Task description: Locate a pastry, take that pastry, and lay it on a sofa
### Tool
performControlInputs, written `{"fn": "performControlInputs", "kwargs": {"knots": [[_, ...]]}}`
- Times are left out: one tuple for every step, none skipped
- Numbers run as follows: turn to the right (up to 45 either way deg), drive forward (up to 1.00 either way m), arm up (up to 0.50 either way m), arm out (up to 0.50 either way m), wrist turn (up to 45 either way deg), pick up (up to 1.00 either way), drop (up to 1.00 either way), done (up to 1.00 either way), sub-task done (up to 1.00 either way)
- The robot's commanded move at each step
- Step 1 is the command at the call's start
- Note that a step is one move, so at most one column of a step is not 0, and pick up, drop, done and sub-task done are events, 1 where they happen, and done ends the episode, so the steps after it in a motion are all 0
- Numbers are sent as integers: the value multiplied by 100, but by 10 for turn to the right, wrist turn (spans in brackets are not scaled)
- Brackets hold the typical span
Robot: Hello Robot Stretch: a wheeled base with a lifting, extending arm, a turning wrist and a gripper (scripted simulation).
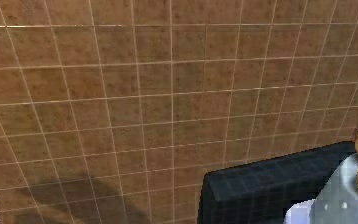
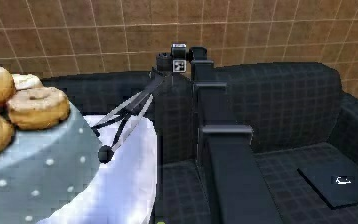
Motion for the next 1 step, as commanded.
{"fn": "performControlInputs", "kwargs": {"knots": [[0, 0, 0, 0, 0, 0, 100, 0, 0]]}}
